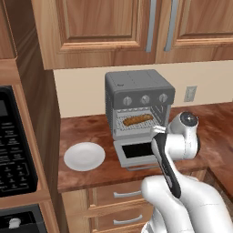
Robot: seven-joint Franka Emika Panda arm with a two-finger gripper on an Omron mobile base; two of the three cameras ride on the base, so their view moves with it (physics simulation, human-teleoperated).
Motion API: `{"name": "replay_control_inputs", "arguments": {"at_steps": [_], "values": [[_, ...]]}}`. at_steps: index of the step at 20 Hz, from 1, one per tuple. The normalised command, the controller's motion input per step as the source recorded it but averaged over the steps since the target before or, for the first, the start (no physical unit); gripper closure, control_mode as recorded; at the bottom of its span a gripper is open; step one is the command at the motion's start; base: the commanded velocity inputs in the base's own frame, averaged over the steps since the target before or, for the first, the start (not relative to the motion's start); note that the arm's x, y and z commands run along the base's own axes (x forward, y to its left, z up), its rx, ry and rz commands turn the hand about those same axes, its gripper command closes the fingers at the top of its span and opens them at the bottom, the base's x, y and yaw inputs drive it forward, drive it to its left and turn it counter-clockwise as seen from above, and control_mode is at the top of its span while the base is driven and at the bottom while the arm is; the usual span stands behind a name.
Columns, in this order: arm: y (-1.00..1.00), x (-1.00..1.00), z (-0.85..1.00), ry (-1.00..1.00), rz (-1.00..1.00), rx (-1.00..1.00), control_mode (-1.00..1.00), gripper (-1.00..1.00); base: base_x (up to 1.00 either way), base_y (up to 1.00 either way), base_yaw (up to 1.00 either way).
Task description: Pull the toaster oven rack outwards. Pick up the baguette from the plate and place it on the toaster oven rack. Close the toaster oven door fully and set the temperature to the lowest setting.
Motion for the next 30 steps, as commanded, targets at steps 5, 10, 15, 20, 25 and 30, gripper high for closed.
{"name": "replay_control_inputs", "arguments": {"at_steps": [5,10,15,20,25,30], "values": [[0.00,0.00,0.00,0.00,0.00,0.00,-1.00,-1.00,0.00,0.00,0.00],[0.00,0.00,0.00,0.00,0.00,0.00,-1.00,-1.00,0.00,0.00,0.00],[-0.66,0.00,-0.06,0.00,0.10,0.06,-1.00,-1.00,0.00,0.00,0.00],[-0.99,-0.19,-0.01,-0.02,0.45,0.06,-1.00,-1.00,0.00,0.00,0.00],[-0.75,-0.26,-0.16,0.00,0.61,0.00,-1.00,-1.00,0.00,0.00,0.00],[-0.27,-0.03,-0.06,0.01,0.40,0.00,-1.00,-1.00,0.00,0.00,0.00]]}}
